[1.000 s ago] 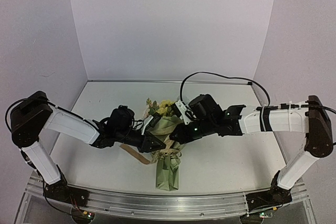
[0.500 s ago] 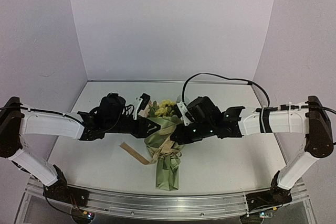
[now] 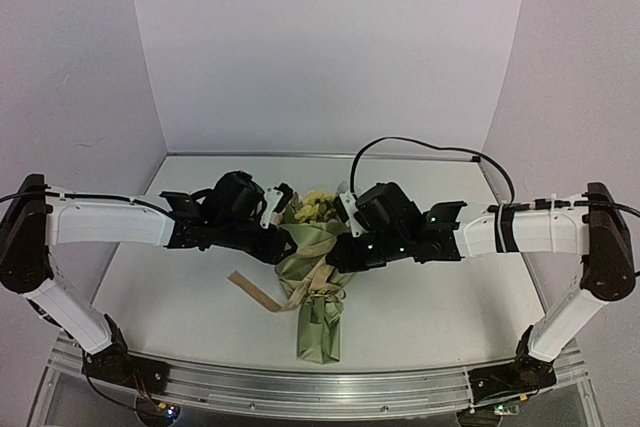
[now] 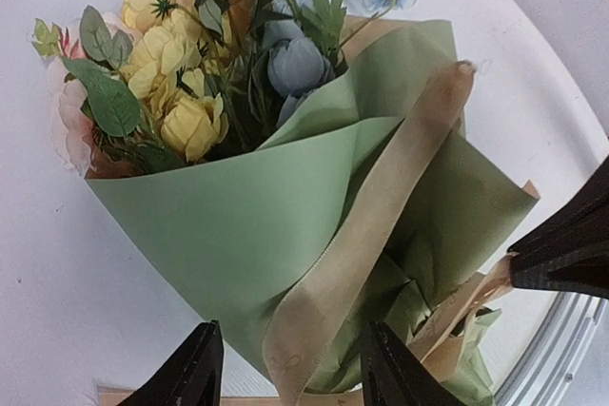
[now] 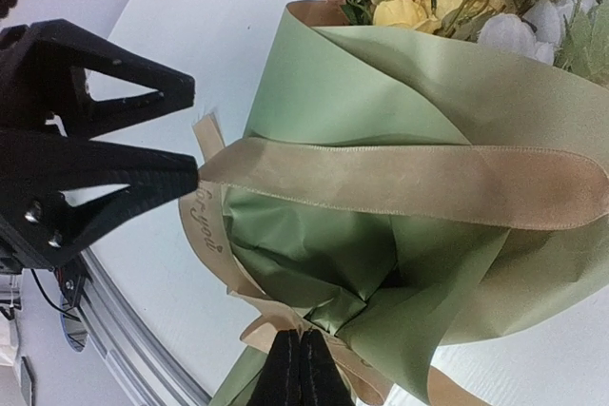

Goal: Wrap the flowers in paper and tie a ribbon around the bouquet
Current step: Cross the half-tied ribbon over the folded bouquet.

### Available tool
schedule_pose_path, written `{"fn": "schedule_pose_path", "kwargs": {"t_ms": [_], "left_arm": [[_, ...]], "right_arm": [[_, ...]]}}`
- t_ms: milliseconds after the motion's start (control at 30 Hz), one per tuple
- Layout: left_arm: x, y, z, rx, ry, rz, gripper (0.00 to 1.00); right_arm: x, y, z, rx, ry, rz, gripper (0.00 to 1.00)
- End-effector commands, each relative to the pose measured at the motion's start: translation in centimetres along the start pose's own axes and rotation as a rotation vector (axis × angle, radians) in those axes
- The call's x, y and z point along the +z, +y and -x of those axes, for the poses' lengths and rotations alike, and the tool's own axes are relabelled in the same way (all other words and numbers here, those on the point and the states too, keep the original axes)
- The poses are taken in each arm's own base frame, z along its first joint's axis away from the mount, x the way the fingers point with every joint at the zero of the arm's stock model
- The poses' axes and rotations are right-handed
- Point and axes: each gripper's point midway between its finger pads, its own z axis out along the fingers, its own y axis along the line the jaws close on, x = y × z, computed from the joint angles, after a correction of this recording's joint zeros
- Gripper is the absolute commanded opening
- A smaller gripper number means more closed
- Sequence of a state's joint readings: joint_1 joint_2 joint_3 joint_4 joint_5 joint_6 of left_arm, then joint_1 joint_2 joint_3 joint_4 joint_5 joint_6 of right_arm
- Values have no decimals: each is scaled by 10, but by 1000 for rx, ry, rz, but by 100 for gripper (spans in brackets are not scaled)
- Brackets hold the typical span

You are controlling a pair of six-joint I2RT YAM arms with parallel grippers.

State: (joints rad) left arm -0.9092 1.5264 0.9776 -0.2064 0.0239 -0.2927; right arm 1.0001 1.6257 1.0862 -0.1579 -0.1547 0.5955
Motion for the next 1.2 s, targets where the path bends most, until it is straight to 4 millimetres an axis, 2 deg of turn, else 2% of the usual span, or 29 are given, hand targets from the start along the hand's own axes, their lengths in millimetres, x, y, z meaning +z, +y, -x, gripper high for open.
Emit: {"fn": "schedule_pose_path", "kwargs": {"t_ms": [0,200,300,467,567,633,733,800,1033,1167], "left_arm": [[9,2,4,55,46,78,51],[13,1,10,55,35,96,46],[14,1,10,52,41,99,37],[9,1,11,39,27,95,15],[4,0,12,24,7,84,8],[0,0,13,10,-9,75,12],[-3,-1,12,-5,-18,63,38],[0,-1,9,-7,0,66,44],[15,2,-5,-3,64,80,46],[20,-1,-7,-3,76,64,39]], "right_arm": [[-4,8,14,12,-38,3,0],[-3,10,15,9,-38,7,0],[-3,10,15,7,-37,7,0],[-3,12,16,3,-41,10,0],[-3,12,17,5,-39,11,0],[-3,12,17,6,-40,12,0],[-3,12,18,4,-42,11,0],[-3,12,18,4,-42,11,0],[-3,11,16,5,-41,6,0],[-2,10,16,5,-40,5,0]]}}
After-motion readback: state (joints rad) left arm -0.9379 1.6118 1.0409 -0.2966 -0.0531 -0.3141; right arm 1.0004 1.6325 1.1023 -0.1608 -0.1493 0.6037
